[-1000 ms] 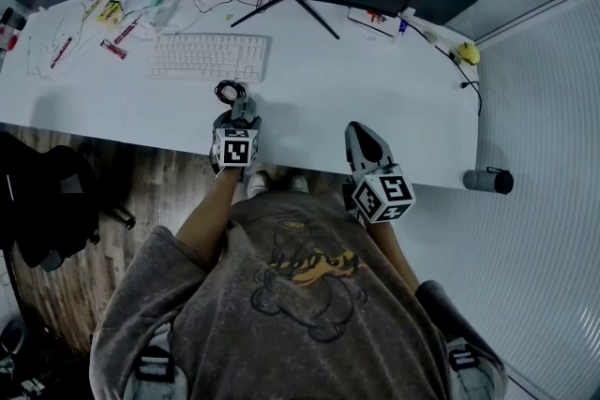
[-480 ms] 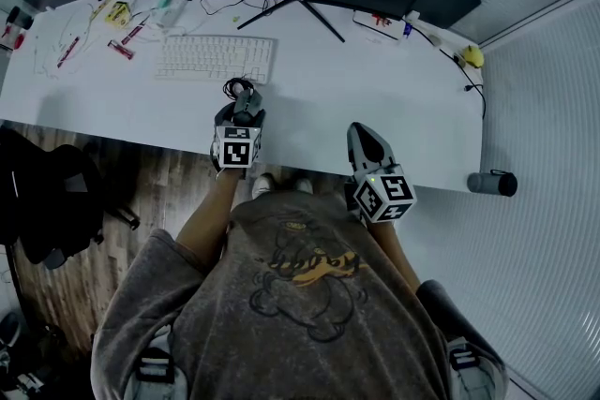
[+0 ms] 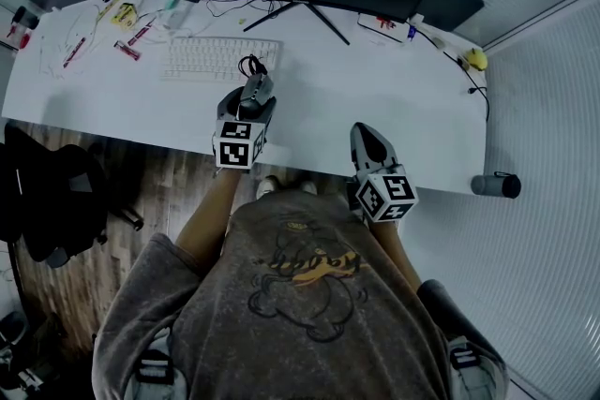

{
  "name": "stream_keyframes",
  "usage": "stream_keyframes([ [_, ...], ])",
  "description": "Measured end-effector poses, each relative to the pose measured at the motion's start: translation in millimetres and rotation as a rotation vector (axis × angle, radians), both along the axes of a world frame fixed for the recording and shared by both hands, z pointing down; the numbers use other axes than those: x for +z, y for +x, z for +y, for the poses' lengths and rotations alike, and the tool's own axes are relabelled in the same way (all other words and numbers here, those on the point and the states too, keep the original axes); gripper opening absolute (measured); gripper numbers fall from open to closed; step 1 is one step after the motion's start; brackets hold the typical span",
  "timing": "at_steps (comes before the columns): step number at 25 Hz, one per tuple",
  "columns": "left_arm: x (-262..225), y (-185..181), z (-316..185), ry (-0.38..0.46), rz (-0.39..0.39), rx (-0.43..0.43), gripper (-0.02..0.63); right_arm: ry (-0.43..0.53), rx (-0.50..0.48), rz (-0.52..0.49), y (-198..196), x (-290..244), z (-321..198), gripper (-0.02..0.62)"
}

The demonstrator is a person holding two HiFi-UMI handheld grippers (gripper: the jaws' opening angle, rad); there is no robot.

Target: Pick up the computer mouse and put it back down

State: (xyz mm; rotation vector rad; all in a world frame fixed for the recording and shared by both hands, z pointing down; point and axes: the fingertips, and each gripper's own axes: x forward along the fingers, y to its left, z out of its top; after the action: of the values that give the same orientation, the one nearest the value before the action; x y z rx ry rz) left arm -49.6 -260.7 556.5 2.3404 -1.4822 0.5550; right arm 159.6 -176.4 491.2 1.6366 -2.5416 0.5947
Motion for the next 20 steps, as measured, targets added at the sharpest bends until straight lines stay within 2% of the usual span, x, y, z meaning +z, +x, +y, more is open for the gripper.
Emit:
stream_keyframes([
  [9,-74,9,11,0.119,0.087,0.066,0.316,0.012,0.022,-0.001,2,-2,-5,0.006],
  [14,-93,9,25,0.147,0.125,0.078,0.316,0.020,0.026,-0.007,2,-4,-8,0.006],
  [20,-97,-3,40,0.146,0.142,0.051,0.316,0.028,0.011,-0.009,-5,-7,-11,0.006],
])
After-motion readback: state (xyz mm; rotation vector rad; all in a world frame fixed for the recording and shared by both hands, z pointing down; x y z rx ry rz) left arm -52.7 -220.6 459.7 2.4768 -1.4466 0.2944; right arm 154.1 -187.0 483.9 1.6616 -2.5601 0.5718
